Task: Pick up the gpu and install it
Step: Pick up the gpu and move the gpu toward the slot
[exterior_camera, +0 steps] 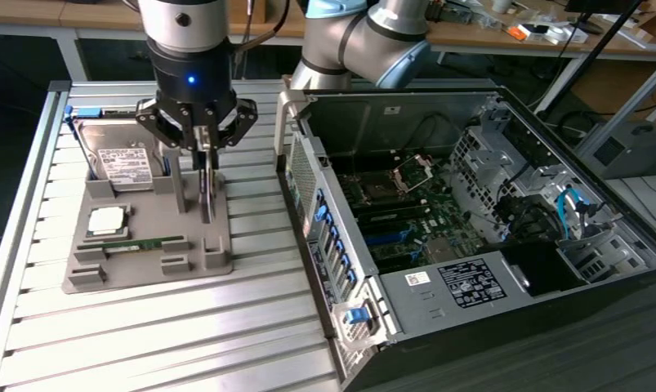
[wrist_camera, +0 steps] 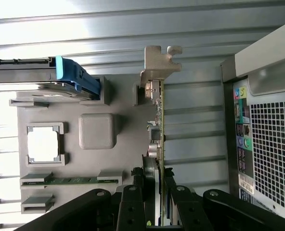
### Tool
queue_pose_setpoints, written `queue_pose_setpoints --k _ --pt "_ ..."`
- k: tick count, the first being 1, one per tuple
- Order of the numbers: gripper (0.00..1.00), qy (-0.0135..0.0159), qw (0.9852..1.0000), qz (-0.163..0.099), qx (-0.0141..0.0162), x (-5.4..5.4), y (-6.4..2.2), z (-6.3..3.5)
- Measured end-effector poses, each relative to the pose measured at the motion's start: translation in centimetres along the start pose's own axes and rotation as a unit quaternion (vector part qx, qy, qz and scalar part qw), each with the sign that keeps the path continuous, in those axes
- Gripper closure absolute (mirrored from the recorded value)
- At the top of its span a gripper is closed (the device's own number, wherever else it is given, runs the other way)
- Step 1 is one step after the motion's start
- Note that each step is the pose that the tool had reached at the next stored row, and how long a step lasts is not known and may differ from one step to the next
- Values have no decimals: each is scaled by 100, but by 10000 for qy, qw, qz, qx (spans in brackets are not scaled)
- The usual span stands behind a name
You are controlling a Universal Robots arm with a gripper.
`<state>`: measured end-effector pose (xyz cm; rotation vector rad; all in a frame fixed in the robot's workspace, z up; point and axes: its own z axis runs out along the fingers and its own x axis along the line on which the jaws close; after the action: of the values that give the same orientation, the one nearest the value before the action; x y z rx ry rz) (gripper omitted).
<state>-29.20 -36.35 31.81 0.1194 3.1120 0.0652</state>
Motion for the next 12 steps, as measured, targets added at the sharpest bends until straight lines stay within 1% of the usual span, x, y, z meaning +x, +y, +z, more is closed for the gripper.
queue_pose_setpoints --k 12 --pt "73 0 10000 0 0 -3 5 -123"
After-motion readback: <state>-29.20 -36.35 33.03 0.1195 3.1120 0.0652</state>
